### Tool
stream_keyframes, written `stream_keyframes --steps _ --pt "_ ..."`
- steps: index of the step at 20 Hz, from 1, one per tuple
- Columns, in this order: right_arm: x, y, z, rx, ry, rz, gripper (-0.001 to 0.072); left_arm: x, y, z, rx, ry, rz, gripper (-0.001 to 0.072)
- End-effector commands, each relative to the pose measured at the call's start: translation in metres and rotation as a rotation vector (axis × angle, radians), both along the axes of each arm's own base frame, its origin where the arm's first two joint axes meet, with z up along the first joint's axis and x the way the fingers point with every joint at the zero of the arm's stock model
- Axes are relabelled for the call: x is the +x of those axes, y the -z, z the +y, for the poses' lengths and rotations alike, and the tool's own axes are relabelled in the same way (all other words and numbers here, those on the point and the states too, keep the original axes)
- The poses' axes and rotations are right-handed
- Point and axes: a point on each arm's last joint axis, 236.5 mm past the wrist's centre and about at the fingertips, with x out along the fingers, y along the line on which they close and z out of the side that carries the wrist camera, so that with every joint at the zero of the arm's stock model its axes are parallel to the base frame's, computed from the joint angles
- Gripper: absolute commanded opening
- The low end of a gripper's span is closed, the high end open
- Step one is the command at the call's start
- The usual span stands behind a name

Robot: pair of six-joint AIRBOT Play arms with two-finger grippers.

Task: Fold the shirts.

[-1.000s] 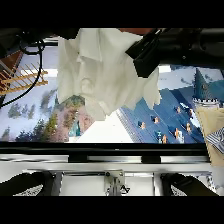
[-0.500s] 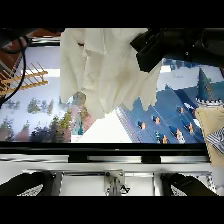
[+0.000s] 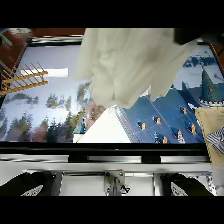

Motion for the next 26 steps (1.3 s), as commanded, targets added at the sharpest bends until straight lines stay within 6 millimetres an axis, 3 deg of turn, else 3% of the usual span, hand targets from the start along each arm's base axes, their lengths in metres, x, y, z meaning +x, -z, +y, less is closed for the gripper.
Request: stream_keyframes --steps 1,4,6,11,14,19,26 --pt "-0.002 -0.044 -0.117 -0.021 0.353 -0.152 0.0064 -0.006 0.024 -0.002 0.066 0.021 0.082 0.0541" --pt "-0.045 -0.074 -0.224 -0.101 0.702 -0.236 0.0064 -0.008 0.033 -0.003 0.087 0.028 0.113 0.0541" --pt "-0.08 -0.088 -0.279 -0.12 0.896 -0.276 0.0064 -0.007 0.033 -0.003 0.085 0.028 0.114 0.0541" --pt "-0.153 -0.101 -0.37 -0.049 1.217 -0.347 0.0064 -0.007 0.034 -0.004 0.086 0.028 0.116 0.0541" --pt "-0.187 -0.11 -0.401 -0.016 1.331 -0.409 0.0064 -0.007 0.034 -0.004 0.086 0.028 0.116 0.0541" --pt "-0.226 -0.104 -0.437 -0.036 1.476 -0.4 0.0064 -0.007 0.034 -0.004 0.087 0.028 0.116 0.0541" --pt "-0.254 -0.099 -0.474 -0.083 1.579 -0.402 0.0064 -0.007 0.035 -0.004 0.09 0.029 0.121 0.0541"
